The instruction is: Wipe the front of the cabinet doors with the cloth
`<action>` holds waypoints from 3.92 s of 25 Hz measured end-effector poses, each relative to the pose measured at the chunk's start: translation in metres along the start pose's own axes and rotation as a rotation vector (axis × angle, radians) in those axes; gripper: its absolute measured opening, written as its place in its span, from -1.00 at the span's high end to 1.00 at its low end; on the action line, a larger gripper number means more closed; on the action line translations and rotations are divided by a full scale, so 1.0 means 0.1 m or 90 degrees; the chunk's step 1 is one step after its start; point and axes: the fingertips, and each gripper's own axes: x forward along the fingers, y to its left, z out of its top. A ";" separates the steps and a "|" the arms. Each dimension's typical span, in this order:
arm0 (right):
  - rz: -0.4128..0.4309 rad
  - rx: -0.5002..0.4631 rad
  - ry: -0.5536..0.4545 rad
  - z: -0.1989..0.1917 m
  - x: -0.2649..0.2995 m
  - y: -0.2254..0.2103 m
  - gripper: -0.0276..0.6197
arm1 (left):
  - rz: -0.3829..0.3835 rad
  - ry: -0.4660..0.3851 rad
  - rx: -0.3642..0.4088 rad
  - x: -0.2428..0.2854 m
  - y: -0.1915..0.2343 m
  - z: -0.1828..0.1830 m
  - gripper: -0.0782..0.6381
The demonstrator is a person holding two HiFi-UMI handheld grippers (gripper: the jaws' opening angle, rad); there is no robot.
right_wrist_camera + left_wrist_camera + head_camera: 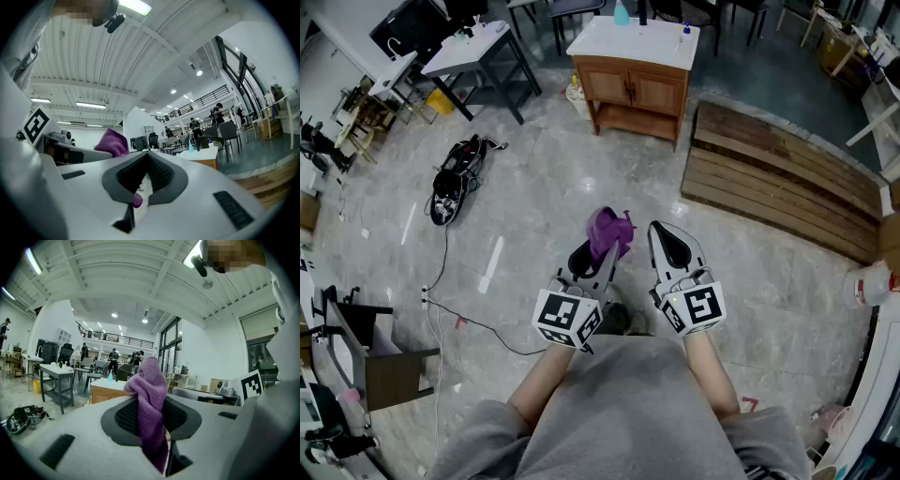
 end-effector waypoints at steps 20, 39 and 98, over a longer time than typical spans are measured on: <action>0.002 0.005 0.012 -0.10 0.20 0.07 0.89 | 0.014 -0.003 -0.031 0.01 0.27 -0.05 0.50; -0.039 -0.006 0.055 -0.31 1.93 -0.78 0.89 | -0.016 0.005 -0.074 1.46 1.66 0.11 0.50; 0.116 0.004 0.202 -1.40 6.10 -2.84 0.89 | 0.193 0.017 -0.148 4.56 5.09 -0.14 0.50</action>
